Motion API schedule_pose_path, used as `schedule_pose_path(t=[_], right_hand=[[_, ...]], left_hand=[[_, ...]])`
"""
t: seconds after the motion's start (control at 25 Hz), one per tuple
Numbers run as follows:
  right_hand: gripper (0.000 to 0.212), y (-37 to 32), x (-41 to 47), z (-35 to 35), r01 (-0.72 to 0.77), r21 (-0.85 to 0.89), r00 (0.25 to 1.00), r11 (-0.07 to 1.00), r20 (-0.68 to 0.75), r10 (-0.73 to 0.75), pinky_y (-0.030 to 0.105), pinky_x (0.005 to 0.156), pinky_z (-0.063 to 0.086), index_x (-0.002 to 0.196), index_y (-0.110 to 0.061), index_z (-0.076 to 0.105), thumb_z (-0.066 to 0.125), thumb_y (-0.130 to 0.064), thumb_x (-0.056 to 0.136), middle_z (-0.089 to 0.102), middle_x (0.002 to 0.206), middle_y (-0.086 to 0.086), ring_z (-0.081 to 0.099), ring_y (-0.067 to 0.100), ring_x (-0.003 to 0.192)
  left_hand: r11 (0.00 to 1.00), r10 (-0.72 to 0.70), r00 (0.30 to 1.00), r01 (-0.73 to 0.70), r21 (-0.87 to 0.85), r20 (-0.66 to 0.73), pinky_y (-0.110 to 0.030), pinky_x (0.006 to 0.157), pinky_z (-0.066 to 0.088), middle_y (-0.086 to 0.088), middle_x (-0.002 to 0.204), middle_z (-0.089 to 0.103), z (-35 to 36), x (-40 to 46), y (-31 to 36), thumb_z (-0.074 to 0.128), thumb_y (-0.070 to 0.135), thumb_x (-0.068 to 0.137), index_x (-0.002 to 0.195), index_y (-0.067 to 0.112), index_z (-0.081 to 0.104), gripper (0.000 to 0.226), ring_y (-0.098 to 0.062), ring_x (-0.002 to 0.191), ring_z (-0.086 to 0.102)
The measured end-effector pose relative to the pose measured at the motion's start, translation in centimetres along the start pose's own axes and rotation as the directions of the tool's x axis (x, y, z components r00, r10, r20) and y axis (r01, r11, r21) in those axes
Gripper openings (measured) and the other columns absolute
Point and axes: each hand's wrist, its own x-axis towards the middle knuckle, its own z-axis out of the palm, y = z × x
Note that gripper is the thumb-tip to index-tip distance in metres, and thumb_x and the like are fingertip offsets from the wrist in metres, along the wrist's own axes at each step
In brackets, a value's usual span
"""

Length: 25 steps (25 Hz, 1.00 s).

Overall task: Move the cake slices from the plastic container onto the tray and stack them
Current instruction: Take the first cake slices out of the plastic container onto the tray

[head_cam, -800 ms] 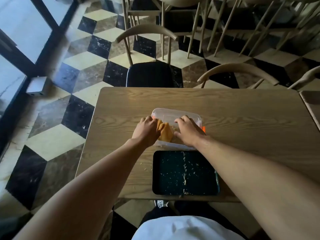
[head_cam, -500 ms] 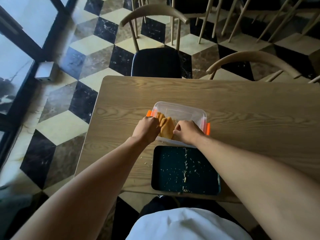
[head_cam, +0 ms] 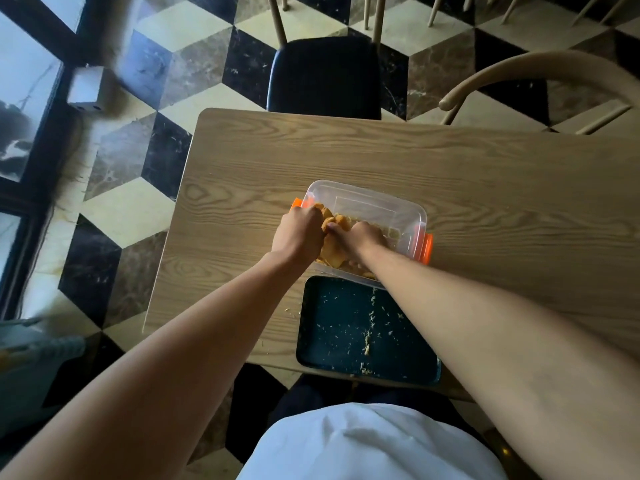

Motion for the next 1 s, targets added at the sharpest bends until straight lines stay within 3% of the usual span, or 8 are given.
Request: schedule_pose_path(t=[0.12,0.28,0.36,0.56,0.8,1.0], right_hand=[[0.075,-0.1,0.4,0.2,-0.011,-0.012,1.0,1.0,0.022,0.012,0.043,0.091,0.051,0.109,-0.001,0.067,0.043,-0.07,0.091,0.068,0.12,0.026,0.068,0.035,0.098],[0.071,0.2,0.2,-0.1,0.01,-0.051,1.0,0.999,-0.001,-0.01,0.043,0.086,0.058,0.099,-0.007,0.07,0.042,-0.071,0.09,0.075,0.1,0.017,0.071,0.033,0.088],[0.071,0.5,0.0,-0.3,-0.003,-0.054,1.0,0.999,0.007,0.003,0.043,0.085,0.058,0.1,-0.008,0.07,0.041,-0.072,0.089,0.074,0.099,0.016,0.071,0.034,0.088],[0.065,1.4,-0.3,-0.6,0.013,-0.012,1.0,1.0,-0.01,-0.013,0.043,0.085,0.057,0.1,-0.012,0.071,0.042,-0.069,0.09,0.075,0.096,0.012,0.071,0.031,0.086],[0.054,1.9,-0.8,-1.2,-0.031,0.087,0.997,0.996,-0.064,0.037,0.035,0.067,0.061,0.07,-0.014,0.067,0.048,-0.062,0.088,0.071,0.062,0.004,0.071,0.022,0.057],[0.046,1.9,-0.8,-1.1,-0.097,0.086,0.983,0.992,-0.149,0.109,0.029,0.044,0.059,0.076,-0.011,0.067,0.052,-0.052,0.092,0.071,0.062,0.005,0.07,0.023,0.044]], left_hand=[[1.0,0.003,1.0,-0.003,0.022,-0.001,-0.034,0.056,0.04,-0.013,0.078,0.053,0.3,0.6,0.1,0.062,0.009,0.089,0.097,0.0,0.068,0.013,-0.031,0.067,0.05],[0.995,0.065,0.997,-0.068,0.068,0.039,-0.037,0.059,0.05,-0.016,0.093,0.065,0.4,0.9,0.4,0.061,0.005,0.089,0.091,0.004,0.071,0.011,-0.028,0.072,0.048],[0.995,0.067,0.997,-0.07,0.073,0.04,-0.038,0.058,0.051,-0.016,0.096,0.064,0.6,1.1,0.5,0.061,0.006,0.089,0.092,0.006,0.071,0.011,-0.029,0.07,0.051],[0.993,0.108,0.994,-0.108,0.04,0.006,-0.033,0.058,0.038,-0.017,0.096,0.062,1.0,1.3,0.7,0.064,0.011,0.089,0.092,0.002,0.066,0.01,-0.03,0.071,0.052],[0.992,0.122,0.992,-0.123,-0.014,-0.026,-0.034,0.052,0.04,-0.017,0.084,0.065,1.9,1.2,1.6,0.063,0.013,0.091,0.102,0.0,0.059,0.017,-0.027,0.065,0.052],[0.985,0.164,0.986,-0.165,0.048,0.023,-0.037,0.059,0.046,-0.018,0.09,0.068,2.0,1.2,2.6,0.063,0.007,0.087,0.107,-0.001,0.056,0.022,-0.03,0.075,0.061]])
